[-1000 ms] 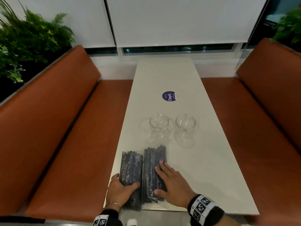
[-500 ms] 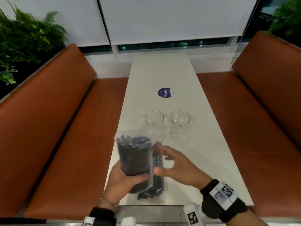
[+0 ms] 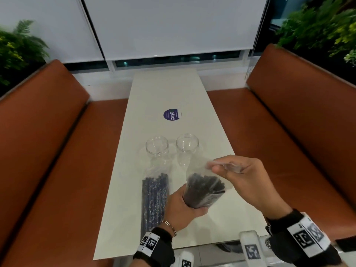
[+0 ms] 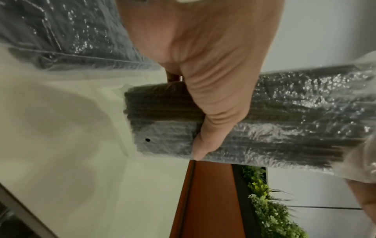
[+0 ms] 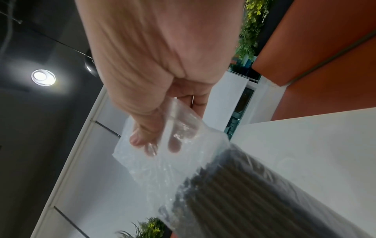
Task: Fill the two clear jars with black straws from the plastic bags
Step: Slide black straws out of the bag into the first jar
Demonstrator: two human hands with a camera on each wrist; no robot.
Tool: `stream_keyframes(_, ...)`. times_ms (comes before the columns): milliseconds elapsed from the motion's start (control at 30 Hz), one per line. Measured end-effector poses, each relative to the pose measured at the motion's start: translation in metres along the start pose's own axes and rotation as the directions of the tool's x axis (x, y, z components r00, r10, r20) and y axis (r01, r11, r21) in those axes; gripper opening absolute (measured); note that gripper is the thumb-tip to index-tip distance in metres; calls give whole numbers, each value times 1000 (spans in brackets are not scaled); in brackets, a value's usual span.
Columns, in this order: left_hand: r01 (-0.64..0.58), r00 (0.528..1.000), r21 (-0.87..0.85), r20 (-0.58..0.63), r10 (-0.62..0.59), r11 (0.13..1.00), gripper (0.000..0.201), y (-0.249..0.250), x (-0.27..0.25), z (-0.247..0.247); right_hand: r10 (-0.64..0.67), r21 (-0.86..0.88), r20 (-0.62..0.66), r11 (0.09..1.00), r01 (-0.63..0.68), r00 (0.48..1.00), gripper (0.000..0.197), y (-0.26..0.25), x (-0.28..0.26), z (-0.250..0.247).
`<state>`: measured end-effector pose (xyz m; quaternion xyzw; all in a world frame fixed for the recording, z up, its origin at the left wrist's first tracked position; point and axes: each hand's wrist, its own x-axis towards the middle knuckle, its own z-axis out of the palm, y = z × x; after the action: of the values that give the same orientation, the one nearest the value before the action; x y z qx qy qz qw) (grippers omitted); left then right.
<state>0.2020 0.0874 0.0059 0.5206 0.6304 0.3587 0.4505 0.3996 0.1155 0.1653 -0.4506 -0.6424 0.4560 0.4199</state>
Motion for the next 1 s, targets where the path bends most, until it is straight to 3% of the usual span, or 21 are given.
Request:
stream_keyframes(133, -2, 1000, 12, -7, 2, 1000, 53, 1, 2, 12, -21, 19, -67, 1000, 22, 998, 15, 4, -3, -10)
stream_keyframes(300, -71, 995, -88, -79, 64, 994, 52, 19, 1, 24, 24, 150, -14, 988, -22, 1000, 26, 15, -2, -7)
stream_keyframes(500, -143, 980, -136, -155, 122, 980, 44, 43, 7, 33, 111, 326, 3, 940, -106, 994, 83, 50, 4, -19)
stream_keyframes(633, -133, 983, -157, -149, 109, 979, 47, 44, 12, 36, 124, 209, 43, 969, -130, 991, 65, 51, 4, -18)
stream_keyframes(733, -120, 986, -169, -133, 98, 978, 46, 42, 14, 37, -22, -108, -143, 994, 7, 989, 70, 40, 1, -21)
stream_keyframes(800, -93, 988, -180, -140, 68, 979, 43, 39, 17, 38, -256, -400, -197, 903, 161, 946, 65, 24, 2, -27)
stream_keyframes(867, -76, 988, -188, -144, 50, 979, 42, 36, 19, 40, -471, -646, -62, 691, 324, 880, 52, 8, 7, -31)
stream_keyframes(933, -83, 989, -189, -139, 57, 978, 43, 32, 20, 42, -523, -747, 127, 509, 428, 843, 44, 0, 15, -32)
stream_keyframes(1000, -102, 987, -179, -143, 76, 979, 43, 30, 20, 43, -469, -783, 258, 411, 467, 845, 38, 0, 20, -31)
